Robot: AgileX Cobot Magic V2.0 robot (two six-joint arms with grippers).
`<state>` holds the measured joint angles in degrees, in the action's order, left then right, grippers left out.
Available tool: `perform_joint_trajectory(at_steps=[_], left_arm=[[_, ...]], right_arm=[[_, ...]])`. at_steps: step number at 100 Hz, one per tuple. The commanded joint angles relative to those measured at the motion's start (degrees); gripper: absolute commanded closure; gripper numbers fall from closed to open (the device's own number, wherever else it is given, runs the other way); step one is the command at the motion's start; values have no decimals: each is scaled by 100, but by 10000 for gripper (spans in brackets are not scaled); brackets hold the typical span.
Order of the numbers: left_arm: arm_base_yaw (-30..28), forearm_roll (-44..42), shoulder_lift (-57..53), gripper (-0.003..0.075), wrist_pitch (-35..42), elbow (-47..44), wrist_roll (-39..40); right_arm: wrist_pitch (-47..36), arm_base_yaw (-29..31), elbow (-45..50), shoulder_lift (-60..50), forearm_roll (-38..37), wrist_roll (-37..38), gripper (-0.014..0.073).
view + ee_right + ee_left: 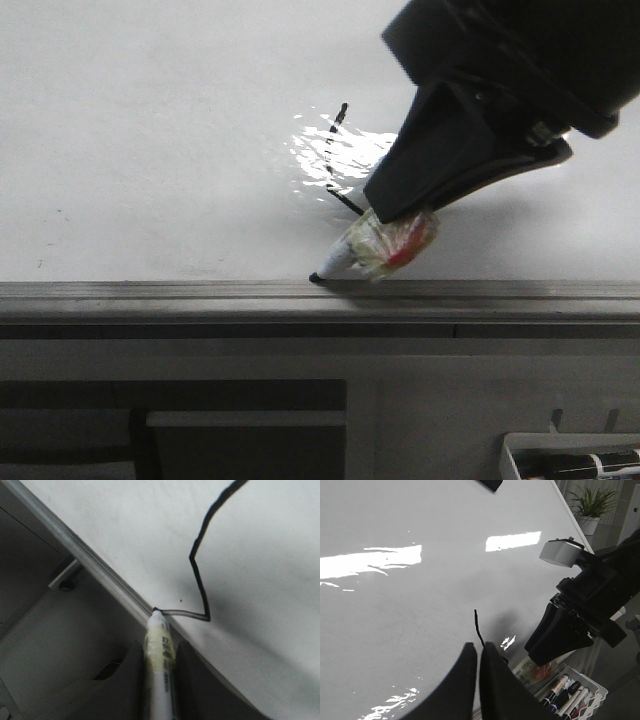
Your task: Write number 5 on whiteboard
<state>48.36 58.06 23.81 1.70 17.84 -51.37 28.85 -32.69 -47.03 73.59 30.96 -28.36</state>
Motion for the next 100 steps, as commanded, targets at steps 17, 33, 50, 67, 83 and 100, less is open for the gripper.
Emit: perform_joint_trajectory(at_steps=[17, 33, 50, 67, 83, 100], left_arm=[[-1, -16, 27, 741, 189, 170, 27], [-1, -16, 27, 741, 189, 170, 27], [-1, -16, 27, 741, 189, 170, 27], [-1, -16, 27, 741, 189, 170, 27], [-1, -16, 27, 741, 189, 170, 27], [-1, -16, 27, 741, 189, 170, 27]], right_arm=[[-153, 13, -509, -193, -241, -3, 634], [0, 13, -718, -775, -241, -49, 634], [-415, 24, -754, -1144, -448, -59, 634], [-719, 24, -736, -1010, -546, -59, 634], [-1127, 35, -731, -843, -546, -59, 634], [-1100, 162, -722, -720, -546, -59, 634]])
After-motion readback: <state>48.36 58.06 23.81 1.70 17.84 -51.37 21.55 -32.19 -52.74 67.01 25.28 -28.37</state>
